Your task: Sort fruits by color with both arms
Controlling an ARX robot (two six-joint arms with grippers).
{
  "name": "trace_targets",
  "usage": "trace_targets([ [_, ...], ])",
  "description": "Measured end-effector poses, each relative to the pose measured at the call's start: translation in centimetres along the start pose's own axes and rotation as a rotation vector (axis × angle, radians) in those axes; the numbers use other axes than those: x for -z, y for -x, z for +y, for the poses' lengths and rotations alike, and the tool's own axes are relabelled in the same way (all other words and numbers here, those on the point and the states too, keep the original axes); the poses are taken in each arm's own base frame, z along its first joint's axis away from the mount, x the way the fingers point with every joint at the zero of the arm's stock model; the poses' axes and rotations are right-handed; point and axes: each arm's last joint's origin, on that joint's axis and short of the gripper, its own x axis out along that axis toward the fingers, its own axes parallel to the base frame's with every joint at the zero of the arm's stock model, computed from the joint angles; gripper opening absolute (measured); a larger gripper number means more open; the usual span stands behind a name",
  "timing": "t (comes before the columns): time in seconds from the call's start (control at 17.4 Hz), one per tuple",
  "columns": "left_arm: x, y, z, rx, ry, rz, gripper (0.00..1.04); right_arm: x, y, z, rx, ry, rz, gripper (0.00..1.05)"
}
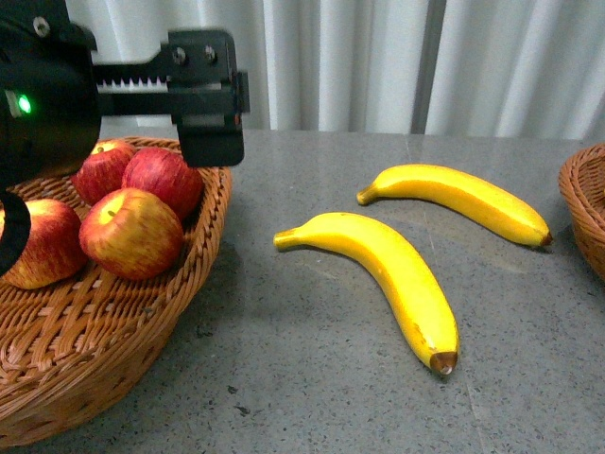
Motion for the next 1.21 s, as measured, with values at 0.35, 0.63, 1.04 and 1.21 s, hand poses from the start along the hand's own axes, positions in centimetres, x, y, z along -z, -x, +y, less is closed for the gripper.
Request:
trace_targets([
  [0.35,-4.3,4.4,-0.3,0.045,-0.005,-0.263,0.98,0.0,0.0,0.0,0.0,0.0,0.0,0.98],
  [0.63,-1.0,7.7,4.7,0.003,-0.039,-0.215,0.68,0.0,0.0,0.0,0.0,0.0,0.0,0.98],
  [1.04,4.2,10.3,9.8,0.0,-0.022,-0.223,0.02,0.0,0.0,0.0,0.0,0.0,0.0,0.98],
  [1.21,5.4,11.0,10.7,0.011,-0.023,-0.219,0.01,0.0,0.0,0.0,0.0,0.0,0.0,0.98],
])
